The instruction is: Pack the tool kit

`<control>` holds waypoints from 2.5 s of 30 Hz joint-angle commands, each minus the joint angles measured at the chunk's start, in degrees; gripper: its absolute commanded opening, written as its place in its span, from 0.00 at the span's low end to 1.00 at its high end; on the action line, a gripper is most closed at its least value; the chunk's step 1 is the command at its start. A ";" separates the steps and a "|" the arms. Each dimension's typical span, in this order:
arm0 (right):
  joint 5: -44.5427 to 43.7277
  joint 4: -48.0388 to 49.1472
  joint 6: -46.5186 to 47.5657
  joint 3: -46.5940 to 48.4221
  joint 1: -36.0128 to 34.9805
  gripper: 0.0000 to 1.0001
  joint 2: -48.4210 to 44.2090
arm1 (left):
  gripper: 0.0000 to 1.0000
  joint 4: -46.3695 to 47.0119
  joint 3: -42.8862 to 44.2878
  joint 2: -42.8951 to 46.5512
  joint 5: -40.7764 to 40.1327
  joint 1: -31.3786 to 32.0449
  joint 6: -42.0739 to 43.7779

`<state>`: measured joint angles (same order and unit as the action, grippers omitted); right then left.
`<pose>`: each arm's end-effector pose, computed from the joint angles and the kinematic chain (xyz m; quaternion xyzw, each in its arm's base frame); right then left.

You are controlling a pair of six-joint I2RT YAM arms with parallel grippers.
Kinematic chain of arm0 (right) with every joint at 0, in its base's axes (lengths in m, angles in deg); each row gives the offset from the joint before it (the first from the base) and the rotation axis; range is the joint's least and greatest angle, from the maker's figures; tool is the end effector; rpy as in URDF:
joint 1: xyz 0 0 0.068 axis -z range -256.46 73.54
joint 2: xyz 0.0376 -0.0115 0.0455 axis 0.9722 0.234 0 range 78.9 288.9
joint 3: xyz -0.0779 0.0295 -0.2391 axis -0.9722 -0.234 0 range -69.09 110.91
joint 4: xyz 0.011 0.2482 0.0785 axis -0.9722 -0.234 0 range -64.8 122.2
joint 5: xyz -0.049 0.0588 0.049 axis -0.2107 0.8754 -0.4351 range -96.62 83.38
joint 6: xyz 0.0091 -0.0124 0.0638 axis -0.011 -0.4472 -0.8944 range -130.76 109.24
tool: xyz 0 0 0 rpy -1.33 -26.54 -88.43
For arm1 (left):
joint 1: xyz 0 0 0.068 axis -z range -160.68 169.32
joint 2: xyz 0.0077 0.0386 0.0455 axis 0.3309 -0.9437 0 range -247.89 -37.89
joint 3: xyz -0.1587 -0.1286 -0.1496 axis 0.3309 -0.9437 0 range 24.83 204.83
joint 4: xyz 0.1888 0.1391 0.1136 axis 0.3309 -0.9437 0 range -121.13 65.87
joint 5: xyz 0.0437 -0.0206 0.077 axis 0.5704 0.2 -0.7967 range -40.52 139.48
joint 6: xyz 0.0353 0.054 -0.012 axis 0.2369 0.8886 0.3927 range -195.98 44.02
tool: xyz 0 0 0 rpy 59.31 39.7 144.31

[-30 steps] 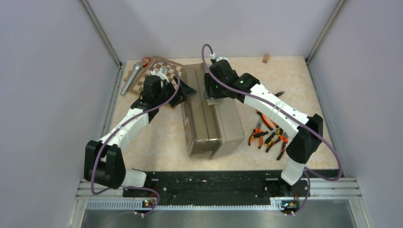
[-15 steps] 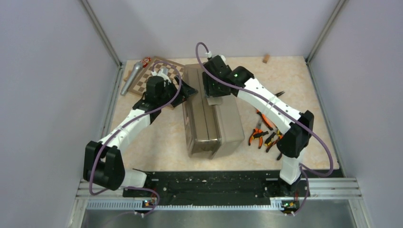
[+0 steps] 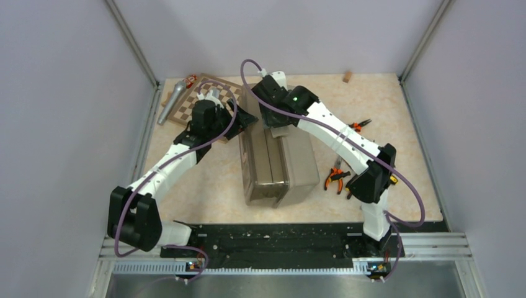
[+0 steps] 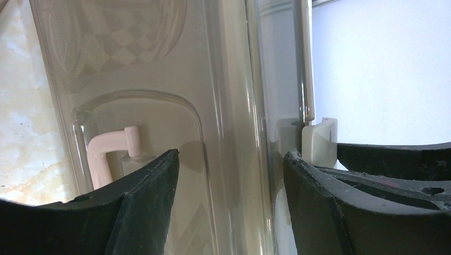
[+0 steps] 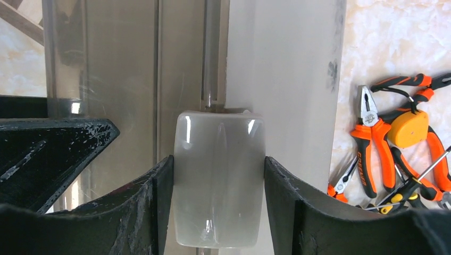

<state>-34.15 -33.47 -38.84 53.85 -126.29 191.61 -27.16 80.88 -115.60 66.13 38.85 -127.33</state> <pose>0.2837 0.2989 0.3420 -0.1055 0.9241 0.0047 0.3672 0.3055 -0.1241 0.2657 -0.1532 0.8226 -0.4089 0.3643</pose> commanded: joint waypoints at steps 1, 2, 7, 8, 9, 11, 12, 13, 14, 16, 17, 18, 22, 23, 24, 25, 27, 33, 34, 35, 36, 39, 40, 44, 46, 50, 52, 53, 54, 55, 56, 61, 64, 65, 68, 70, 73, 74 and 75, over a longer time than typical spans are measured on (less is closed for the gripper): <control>-0.48 -8.34 1.64 -1.14 -1.45 0.04 5.27 | 0.66 -5.86 -1.82 -1.45 7.81 4.82 -2.23; -0.38 -8.38 1.68 -0.96 -1.46 0.05 5.22 | 0.66 -6.10 -1.78 -1.43 7.65 4.82 -2.06; 0.15 -8.34 1.45 0.21 -1.40 0.13 3.94 | 0.67 -7.99 -0.89 -1.14 6.00 4.71 -0.61; 0.19 -8.21 1.53 0.41 -1.38 0.15 3.59 | 0.67 -8.38 -0.78 -1.12 5.48 4.67 -0.27; 0.40 -8.06 1.65 0.63 -1.34 0.18 3.24 | 0.68 -8.74 -0.69 -1.08 5.02 4.70 0.01; 1.33 -7.38 1.81 0.79 -1.25 0.25 2.57 | 0.68 -9.21 -0.68 -1.07 4.34 4.71 0.54; 1.68 -7.29 1.91 1.02 -1.30 0.27 2.34 | 0.68 -9.39 -0.68 -1.15 4.10 4.68 0.71; 1.81 -7.27 1.91 1.31 -1.20 0.32 2.18 | 0.69 -9.57 -0.68 -1.22 3.88 4.68 0.86; 1.78 -7.20 1.91 1.64 -1.16 0.39 2.04 | 0.69 -9.74 -0.68 -1.32 3.65 4.66 1.04; 1.54 -7.24 1.92 1.99 -1.16 0.54 1.81 | 0.69 -9.97 -0.68 -1.43 3.21 4.64 1.24; 1.22 -7.20 1.91 2.06 -1.15 0.60 1.67 | 0.69 -10.06 -0.68 -1.43 3.10 4.64 1.34; 0.80 -7.23 1.94 2.02 -1.15 0.65 1.50 | 0.69 -10.07 -0.68 -1.47 3.08 4.64 1.43; -1.04 -8.03 2.02 1.83 -0.82 0.79 1.29 | 0.69 -10.42 -0.46 -1.43 2.47 4.64 1.86; -1.76 -8.24 2.02 1.79 -0.68 0.83 1.25 | 0.69 -10.57 -0.42 -1.45 2.35 4.63 1.90; -2.22 -8.36 2.08 1.66 -0.64 0.86 1.14 | 0.70 -10.64 -0.42 -1.43 2.26 4.64 1.97; -2.65 -8.47 2.06 1.50 -0.45 0.88 0.95 | 0.70 -10.72 -0.34 -1.46 2.18 4.64 2.07; -3.40 -8.58 2.22 1.11 -0.24 0.89 0.73 | 0.70 -10.85 -0.33 -1.43 1.95 4.63 2.19; -5.49 -9.33 2.18 0.33 0.75 0.90 -1.00 | 0.70 -11.43 -0.37 -1.29 1.09 4.53 2.66; -5.84 -9.40 2.21 0.17 0.84 0.90 -1.48 | 0.70 -11.51 -0.33 -1.23 0.99 4.47 2.67; -6.09 -9.51 2.24 0.12 0.97 0.90 -1.75 | 0.70 -11.56 -0.33 -1.21 0.94 4.38 2.66; -6.36 -9.73 2.29 0.09 1.08 0.90 -2.05 | 0.70 -11.64 -0.33 -1.20 0.93 4.33 2.69; -8.00 -10.46 2.17 -0.22 1.36 0.90 -2.76 | 0.70 -11.82 -0.33 -1.27 0.93 4.25 2.78; -8.62 -10.76 2.12 -0.38 1.38 0.90 -3.03 | 0.70 -11.87 -0.33 -1.26 0.85 4.16 2.76; -12.09 -12.47 1.95 -0.53 1.95 0.91 -3.92 | 0.71 -12.15 -0.33 -1.20 0.61 4.09 2.86; -13.70 -13.19 1.89 -0.52 2.34 0.91 -4.64 | 0.70 -12.31 -0.33 -1.05 0.30 4.11 2.93; -14.17 -13.44 2.21 0.47 2.54 0.91 -5.49 | 0.70 -12.52 -0.26 -1.05 -0.18 4.07 3.09; -15.56 -14.15 2.29 0.99 2.53 0.91 -5.47 | 0.70 -12.60 -0.24 -1.12 -0.33 4.11 3.16; -16.52 -14.86 2.25 1.33 2.64 0.91 -5.40 | 0.70 -12.68 -0.31 -1.13 -0.50 4.07 3.21; -17.67 -15.40 2.09 1.54 2.63 0.91 -5.49 | 0.71 -12.82 -0.33 -1.18 -0.67 4.06 3.33; -18.45 -15.83 2.20 1.54 2.79 0.91 -5.85 | 0.70 -12.94 -0.33 -1.13 -0.79 4.09 3.38; -19.21 -16.30 2.16 1.58 3.14 0.91 -6.10 | 0.70 -13.08 -0.41 -1.12 -0.93 4.05 3.41; -20.99 -16.89 2.56 1.72 4.95 0.91 -9.10 | 0.71 -13.23 -0.59 -0.83 -1.51 4.00 3.55; -21.82 -16.94 3.24 1.58 5.66 0.93 -10.26 | 0.71 -13.23 -0.43 -0.92 -1.45 3.97 3.55; -19.93 -16.57 3.25 1.22 6.34 0.93 -10.90 | 0.71 -13.23 -0.34 -0.90 -1.44 4.02 3.61; -13.18 -10.30 4.65 -4.61 7.73 0.93 -15.03 | 0.71 -13.23 -0.08 -1.11 -1.53 4.00 3.77; -9.38 -6.48 4.69 -7.86 8.04 0.93 -17.30 | 0.71 -13.31 0.14 -1.19 -1.42 4.03 3.80; 0.17 0.30 5.92 -13.68 9.95 0.93 -20.49 | 0.71 -13.32 0.49 -1.07 -0.68 4.03 3.71; 3.63 3.49 6.01 -16.21 10.45 0.93 -22.08 | 0.71 -13.32 0.66 -0.90 -0.24 4.01 3.61; 7.46 6.72 5.90 -18.48 10.78 0.93 -23.60 | 0.71 -13.32 0.86 -0.76 0.22 4.02 3.53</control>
<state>-40.10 -39.15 -34.73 41.87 -116.30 173.29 -32.25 82.09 -114.90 67.48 42.70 -126.79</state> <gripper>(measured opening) 0.928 0.711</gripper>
